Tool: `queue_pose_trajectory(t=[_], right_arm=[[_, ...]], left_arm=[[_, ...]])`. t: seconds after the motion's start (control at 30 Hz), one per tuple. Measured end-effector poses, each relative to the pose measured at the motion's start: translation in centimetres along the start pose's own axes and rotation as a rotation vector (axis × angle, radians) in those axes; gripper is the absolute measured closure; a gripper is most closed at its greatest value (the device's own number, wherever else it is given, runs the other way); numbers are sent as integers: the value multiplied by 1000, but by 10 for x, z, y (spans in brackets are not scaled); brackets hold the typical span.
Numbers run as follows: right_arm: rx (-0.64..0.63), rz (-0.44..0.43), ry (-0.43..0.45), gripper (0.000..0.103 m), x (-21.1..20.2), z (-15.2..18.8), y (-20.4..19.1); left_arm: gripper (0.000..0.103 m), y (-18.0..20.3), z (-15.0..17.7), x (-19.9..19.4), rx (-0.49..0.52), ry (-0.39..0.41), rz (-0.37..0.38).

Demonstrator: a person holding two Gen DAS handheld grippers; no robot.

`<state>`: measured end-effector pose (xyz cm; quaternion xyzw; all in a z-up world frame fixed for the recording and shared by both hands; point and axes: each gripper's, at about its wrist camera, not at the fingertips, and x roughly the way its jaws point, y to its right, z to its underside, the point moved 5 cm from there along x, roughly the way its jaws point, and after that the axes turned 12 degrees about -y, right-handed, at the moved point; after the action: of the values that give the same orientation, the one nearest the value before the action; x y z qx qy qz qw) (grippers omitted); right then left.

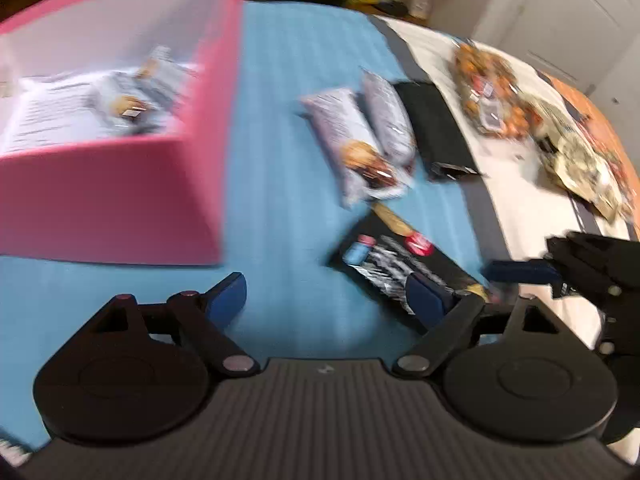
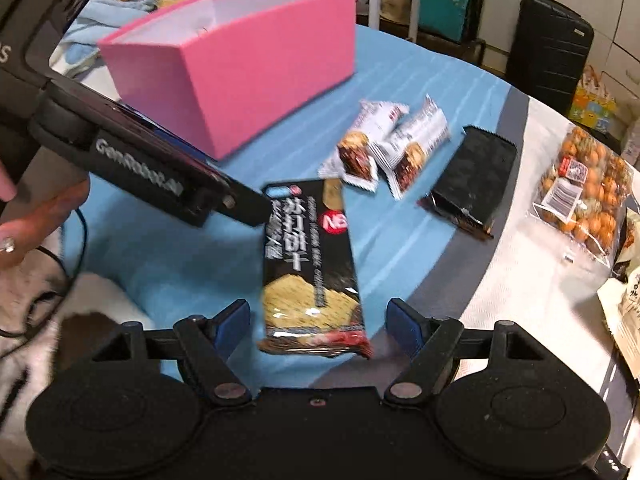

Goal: Organize snacks

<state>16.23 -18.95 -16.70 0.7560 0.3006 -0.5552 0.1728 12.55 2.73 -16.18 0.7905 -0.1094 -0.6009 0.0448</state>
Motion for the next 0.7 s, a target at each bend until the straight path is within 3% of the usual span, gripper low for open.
queue_pose_trajectory(t=[0.03, 0.1, 0.13, 0.23, 0.33, 0.47, 0.7], right_arm=[[8, -19, 23, 24, 1, 1, 1], [41, -71, 69, 24, 0, 2, 3], [50, -87, 81, 24, 0, 2, 3], [46, -73, 95, 25, 3, 5, 2], [19, 5, 88, 42, 3, 7, -2], [101, 3, 101, 48, -1, 8, -1], [187, 13, 85, 49, -5, 8, -10]], left_arm=[[35, 5, 1, 3, 9, -6, 13], [41, 16, 5, 6, 54, -22, 51], [50, 22, 7, 4, 85, -20, 64], [61, 32, 13, 4, 109, -26, 113], [62, 33, 13, 11, 58, -50, 163], [62, 29, 10, 14, -22, -53, 227], [61, 29, 8, 14, -22, -85, 279]])
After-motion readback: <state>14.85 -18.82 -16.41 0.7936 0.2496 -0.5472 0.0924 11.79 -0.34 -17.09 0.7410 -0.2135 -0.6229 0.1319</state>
